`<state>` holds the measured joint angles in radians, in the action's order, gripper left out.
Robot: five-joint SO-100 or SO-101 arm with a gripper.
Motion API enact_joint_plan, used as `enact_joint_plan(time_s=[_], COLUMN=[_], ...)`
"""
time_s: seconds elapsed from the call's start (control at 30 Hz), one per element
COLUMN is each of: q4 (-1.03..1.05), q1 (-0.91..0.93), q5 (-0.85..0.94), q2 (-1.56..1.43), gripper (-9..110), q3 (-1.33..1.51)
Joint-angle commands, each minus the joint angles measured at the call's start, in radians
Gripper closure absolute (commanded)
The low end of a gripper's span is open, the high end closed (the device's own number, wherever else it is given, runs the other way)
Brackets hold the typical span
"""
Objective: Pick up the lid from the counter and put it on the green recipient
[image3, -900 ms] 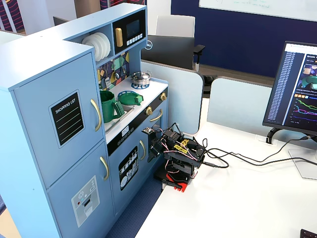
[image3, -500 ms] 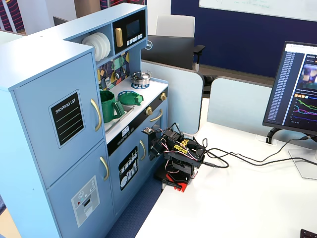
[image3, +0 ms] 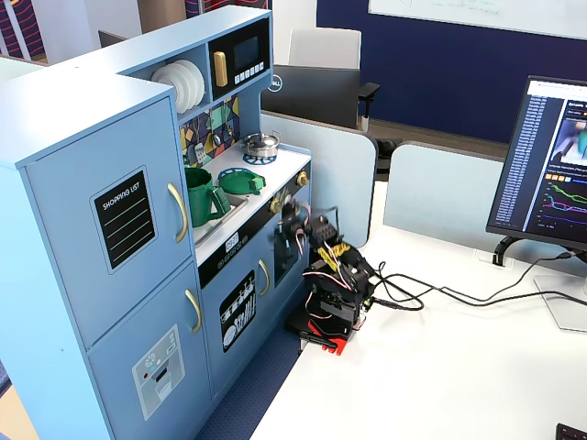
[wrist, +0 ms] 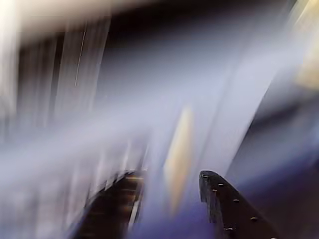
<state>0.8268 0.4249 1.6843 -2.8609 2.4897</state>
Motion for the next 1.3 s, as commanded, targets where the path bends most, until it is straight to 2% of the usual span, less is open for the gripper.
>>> enact_joint_plan(time_s=[0.0, 0.07, 0.13, 0.53, 0.83, 1.07, 1.27], q4=[-0.261, -0.403, -0.495, -0.824, -0.868, -0.871, -0.874], q1=[0.120, 0.152, 0.170, 0.196, 0.172, 0.160, 0.137], q5=[-0.018, -0.038, -0.031, -0.044, -0.035, -0.035, -0.037], q2=[0.149, 0.181, 0.216, 0.546, 0.818, 0.900, 0.948], gripper=[70, 62, 61, 60, 62, 64, 71], q3=[-0.227, -0.221, -0.207, -0.261, -0.497, -0.549, -0.578])
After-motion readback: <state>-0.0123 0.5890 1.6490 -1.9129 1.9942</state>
